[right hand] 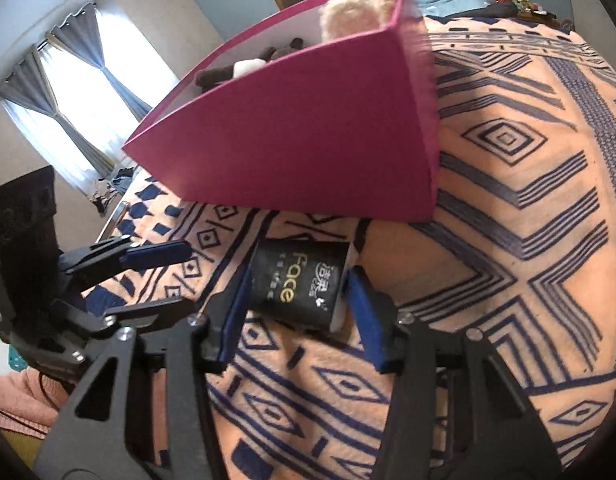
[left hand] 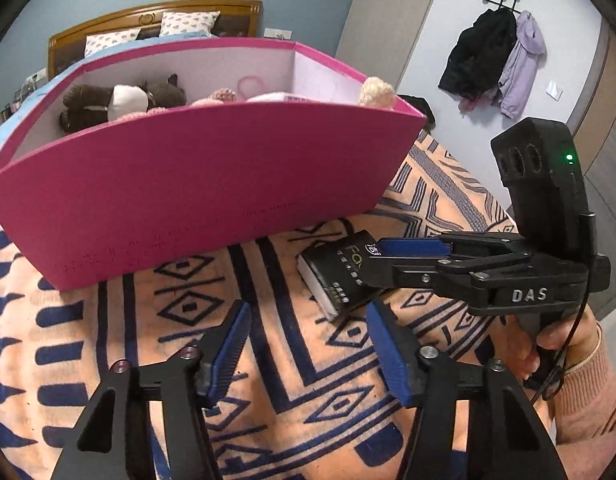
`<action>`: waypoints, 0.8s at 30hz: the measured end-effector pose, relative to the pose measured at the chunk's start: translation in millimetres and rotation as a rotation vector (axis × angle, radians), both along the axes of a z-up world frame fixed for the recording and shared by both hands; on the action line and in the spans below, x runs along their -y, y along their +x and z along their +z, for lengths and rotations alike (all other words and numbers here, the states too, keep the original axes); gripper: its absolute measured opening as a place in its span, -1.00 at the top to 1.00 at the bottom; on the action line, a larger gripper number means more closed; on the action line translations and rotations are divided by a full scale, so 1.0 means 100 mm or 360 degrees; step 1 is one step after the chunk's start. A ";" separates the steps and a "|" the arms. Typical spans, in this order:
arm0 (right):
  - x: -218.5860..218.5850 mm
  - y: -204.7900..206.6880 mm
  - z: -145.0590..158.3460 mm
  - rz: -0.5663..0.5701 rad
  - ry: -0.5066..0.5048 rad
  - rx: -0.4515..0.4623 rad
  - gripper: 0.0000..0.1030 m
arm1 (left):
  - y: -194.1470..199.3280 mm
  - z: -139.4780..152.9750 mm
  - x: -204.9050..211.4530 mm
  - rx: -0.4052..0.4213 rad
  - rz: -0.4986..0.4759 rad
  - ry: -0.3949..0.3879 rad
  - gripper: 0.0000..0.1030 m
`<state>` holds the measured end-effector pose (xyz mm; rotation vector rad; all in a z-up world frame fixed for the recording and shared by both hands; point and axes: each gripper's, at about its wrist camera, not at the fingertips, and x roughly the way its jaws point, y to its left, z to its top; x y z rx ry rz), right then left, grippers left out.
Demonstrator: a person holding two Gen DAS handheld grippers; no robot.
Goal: Organize objects
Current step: 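Move the right gripper back to the black Face tissue pack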
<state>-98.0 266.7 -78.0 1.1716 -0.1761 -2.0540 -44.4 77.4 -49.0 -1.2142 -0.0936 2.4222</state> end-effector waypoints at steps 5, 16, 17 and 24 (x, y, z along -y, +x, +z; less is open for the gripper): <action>0.03 0.08 0.04 0.0042 -0.0010 -0.0017 -0.01 | -0.04 -0.04 -0.01 0.0043 -0.0011 0.0002 0.02; -0.07 0.04 0.01 -0.0029 -0.0051 0.0000 0.01 | -0.21 -0.11 -0.15 0.0134 -0.0037 0.0001 0.28; -0.07 0.04 0.01 -0.0028 -0.0054 0.0001 0.07 | -0.21 -0.11 -0.16 0.0135 -0.0037 0.0000 0.30; -0.04 0.02 -0.04 -0.0014 -0.0062 0.0022 0.26 | -0.24 -0.12 -0.19 0.0162 -0.0049 0.0048 0.40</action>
